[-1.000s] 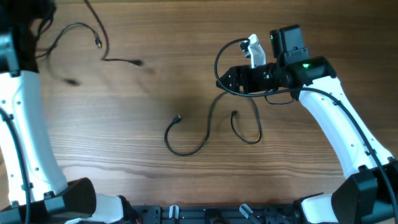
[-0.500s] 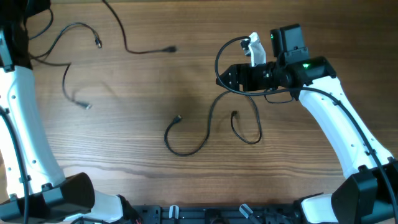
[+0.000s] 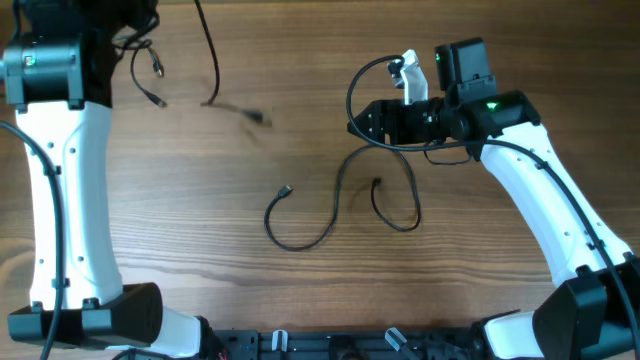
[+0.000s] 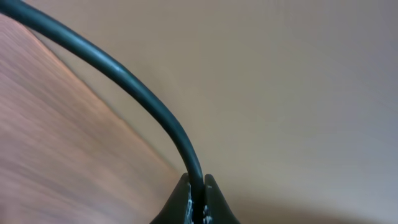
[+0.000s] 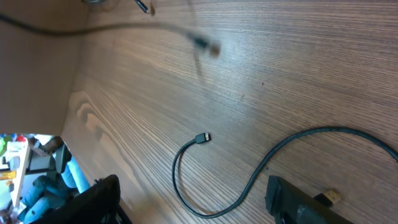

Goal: Untangle cables

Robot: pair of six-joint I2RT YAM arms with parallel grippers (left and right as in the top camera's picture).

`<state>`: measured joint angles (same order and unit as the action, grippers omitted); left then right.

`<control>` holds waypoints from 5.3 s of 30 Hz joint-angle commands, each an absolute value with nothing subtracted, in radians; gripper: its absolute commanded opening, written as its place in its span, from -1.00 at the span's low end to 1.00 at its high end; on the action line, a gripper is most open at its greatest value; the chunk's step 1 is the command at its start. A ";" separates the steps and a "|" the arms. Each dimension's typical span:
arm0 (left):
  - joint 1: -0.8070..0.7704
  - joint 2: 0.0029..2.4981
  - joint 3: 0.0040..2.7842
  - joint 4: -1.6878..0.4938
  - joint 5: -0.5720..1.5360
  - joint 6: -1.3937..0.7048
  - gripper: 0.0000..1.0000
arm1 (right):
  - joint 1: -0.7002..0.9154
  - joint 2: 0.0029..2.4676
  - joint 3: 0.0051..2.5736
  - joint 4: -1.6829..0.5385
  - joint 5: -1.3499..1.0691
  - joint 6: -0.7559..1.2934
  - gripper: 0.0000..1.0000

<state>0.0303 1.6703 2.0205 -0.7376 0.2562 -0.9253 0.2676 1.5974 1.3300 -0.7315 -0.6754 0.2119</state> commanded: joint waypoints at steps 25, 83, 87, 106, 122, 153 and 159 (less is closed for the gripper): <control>0.128 1.679 2.027 -1.057 -0.142 -0.572 -0.92 | 0.271 1.573 1.328 -0.711 -0.670 0.270 0.50; 0.221 1.574 2.102 -0.920 0.152 -1.168 -0.92 | 0.271 1.573 1.328 -0.692 -0.648 0.269 0.49; 0.221 1.599 2.101 -1.006 -0.038 -1.168 -0.92 | 0.271 1.573 1.328 -0.692 -0.647 0.271 0.49; 0.523 1.871 2.100 -1.187 -0.106 -1.508 -0.92 | 0.271 1.573 1.328 -0.688 -0.643 0.291 0.48; 0.727 2.089 2.099 -1.129 -0.500 -1.464 -0.92 | 0.271 1.573 1.328 -0.689 -0.644 0.292 0.47; 0.759 2.205 2.019 -1.271 -0.138 -0.934 1.00 | 0.271 1.574 1.328 -0.692 -0.594 0.291 0.46; 0.787 2.205 1.823 -1.086 -0.176 -1.082 0.96 | 0.271 1.574 1.327 -0.714 -0.595 0.290 0.45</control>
<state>0.7662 2.1883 1.9144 -1.1522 -0.1520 -1.0069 0.2676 1.5970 1.3300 -0.7052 -0.6117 0.2882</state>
